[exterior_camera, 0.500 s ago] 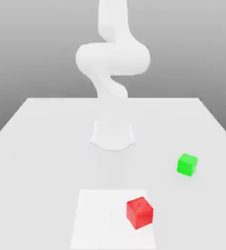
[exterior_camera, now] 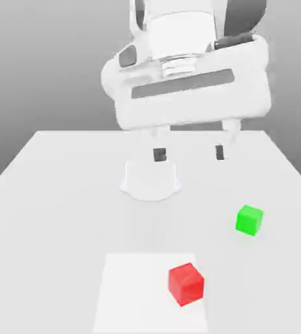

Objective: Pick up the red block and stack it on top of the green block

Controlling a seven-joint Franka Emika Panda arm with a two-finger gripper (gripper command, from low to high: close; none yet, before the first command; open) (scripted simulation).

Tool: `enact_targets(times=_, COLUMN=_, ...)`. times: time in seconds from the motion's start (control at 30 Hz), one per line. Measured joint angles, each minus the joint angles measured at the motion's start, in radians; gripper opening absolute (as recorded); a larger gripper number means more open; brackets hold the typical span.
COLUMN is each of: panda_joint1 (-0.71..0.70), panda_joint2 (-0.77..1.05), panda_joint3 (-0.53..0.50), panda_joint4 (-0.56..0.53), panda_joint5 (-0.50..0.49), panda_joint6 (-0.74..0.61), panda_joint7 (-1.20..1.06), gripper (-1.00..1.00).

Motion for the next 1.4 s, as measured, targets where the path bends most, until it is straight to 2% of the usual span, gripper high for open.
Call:
enact_targets(times=0.13, panda_joint1=-0.011, panda_joint2=0.127, panda_joint3=0.04, panda_joint4=-0.053, panda_joint5=-0.043, panda_joint6=0.068, panda_joint7=0.211, gripper=0.0)
enact_targets(times=0.23, panda_joint1=-0.006, panda_joint2=0.222, panda_joint3=0.048, panda_joint4=-0.093, panda_joint5=-0.112, panda_joint6=0.12, panda_joint7=0.396, gripper=0.0)
enact_targets(times=0.33, panda_joint1=0.023, panda_joint2=0.317, panda_joint3=0.017, panda_joint4=-0.127, panda_joint5=-0.203, panda_joint6=0.173, panda_joint7=0.581, gripper=0.0)
enact_targets(times=0.5, panda_joint1=0.071, panda_joint2=0.494, panda_joint3=-0.049, panda_joint4=-0.111, panda_joint5=-0.303, panda_joint6=0.315, panda_joint7=0.684, gripper=0.0)
enact_targets(times=0.53, panda_joint1=0.083, panda_joint2=0.526, panda_joint3=-0.064, panda_joint4=-0.106, panda_joint5=-0.314, panda_joint6=0.341, panda_joint7=0.694, gripper=-1.0)
enact_targets(times=0.73, panda_joint1=0.089, panda_joint2=0.542, panda_joint3=-0.071, panda_joint4=-0.104, panda_joint5=-0.321, panda_joint6=0.357, panda_joint7=0.699, gripper=-1.0)
enact_targets(times=0.83, panda_joint1=0.073, panda_joint2=0.478, panda_joint3=-0.049, panda_joint4=-0.114, panda_joint5=-0.293, panda_joint6=0.303, panda_joint7=0.678, gripper=-1.0)
enact_targets(times=1.0, panda_joint1=0.088, panda_joint2=0.316, panda_joint3=0.013, panda_joint4=-0.154, panda_joint5=-0.183, panda_joint6=0.182, panda_joint7=0.595, gripper=-1.0)
enact_targets(times=1.2, panda_joint1=0.309, panda_joint2=0.163, panda_joint3=0.106, panda_joint4=-0.259, panda_joint5=0.006, panda_joint6=0.137, panda_joint7=0.439, gripper=-1.0)
enact_targets(times=1.4, panda_joint1=0.495, panda_joint2=0.01, panda_joint3=0.194, panda_joint4=-0.369, panda_joint5=0.104, panda_joint6=0.1, panda_joint7=0.349, gripper=-1.0)
